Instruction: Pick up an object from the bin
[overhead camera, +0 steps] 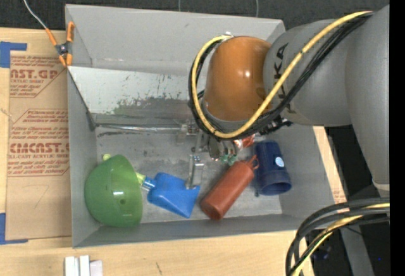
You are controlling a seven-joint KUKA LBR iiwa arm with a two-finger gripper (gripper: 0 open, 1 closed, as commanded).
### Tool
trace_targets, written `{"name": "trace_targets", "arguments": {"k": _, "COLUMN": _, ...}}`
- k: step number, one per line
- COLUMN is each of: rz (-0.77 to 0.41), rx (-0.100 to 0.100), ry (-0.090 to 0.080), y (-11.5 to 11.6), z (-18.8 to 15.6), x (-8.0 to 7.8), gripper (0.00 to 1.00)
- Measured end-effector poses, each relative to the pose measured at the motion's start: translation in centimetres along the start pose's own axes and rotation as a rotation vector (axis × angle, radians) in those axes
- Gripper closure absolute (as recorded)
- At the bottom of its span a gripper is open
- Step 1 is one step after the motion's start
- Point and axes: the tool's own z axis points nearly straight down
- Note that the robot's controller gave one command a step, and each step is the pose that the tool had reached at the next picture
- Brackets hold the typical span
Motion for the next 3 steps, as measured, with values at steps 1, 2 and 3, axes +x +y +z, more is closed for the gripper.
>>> {"name": "trace_targets", "arguments": {"k": 1, "rz": 0.002, "rx": -0.001, "ry": -0.008, "y": -0.1, "z": -0.5, "x": -0.2, "gripper": 0.00}}
{"name": "trace_targets", "arguments": {"k": 2, "rz": 0.044, "rx": -0.002, "ry": 0.001, "y": 1.8, "z": 9.1, "x": 4.6, "gripper": 0.00}}
{"name": "trace_targets", "arguments": {"k": 3, "rz": 0.136, "rx": -0.003, "ry": -0.009, "y": 3.6, "z": 5.8, "x": 4.2, "gripper": 0.00}}
